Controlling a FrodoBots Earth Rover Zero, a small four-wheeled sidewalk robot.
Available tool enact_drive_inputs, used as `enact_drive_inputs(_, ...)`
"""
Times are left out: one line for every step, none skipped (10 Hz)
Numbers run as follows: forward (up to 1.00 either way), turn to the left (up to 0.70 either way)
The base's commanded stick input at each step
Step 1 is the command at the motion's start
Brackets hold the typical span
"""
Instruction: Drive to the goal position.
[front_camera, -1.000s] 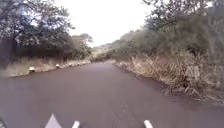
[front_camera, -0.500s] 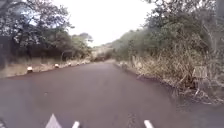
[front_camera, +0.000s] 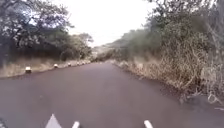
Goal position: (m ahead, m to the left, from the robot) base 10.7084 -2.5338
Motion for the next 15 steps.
enact_drive_inputs(0.5, 0.0)
enact_drive_inputs(0.5, 0.0)
enact_drive_inputs(0.5, 0.0)
enact_drive_inputs(0.5, 0.0)
enact_drive_inputs(0.5, 0.0)
enact_drive_inputs(0.5, 0.0)
enact_drive_inputs(0.5, 0.0)
enact_drive_inputs(0.5, 0.0)
enact_drive_inputs(0.5, 0.0)
enact_drive_inputs(0.5, 0.0)
enact_drive_inputs(0.5, 0.0)
enact_drive_inputs(0.5, 0.0)
enact_drive_inputs(0.5, 0.0)
enact_drive_inputs(0.5, 0.0)
enact_drive_inputs(0.5, 0.0)
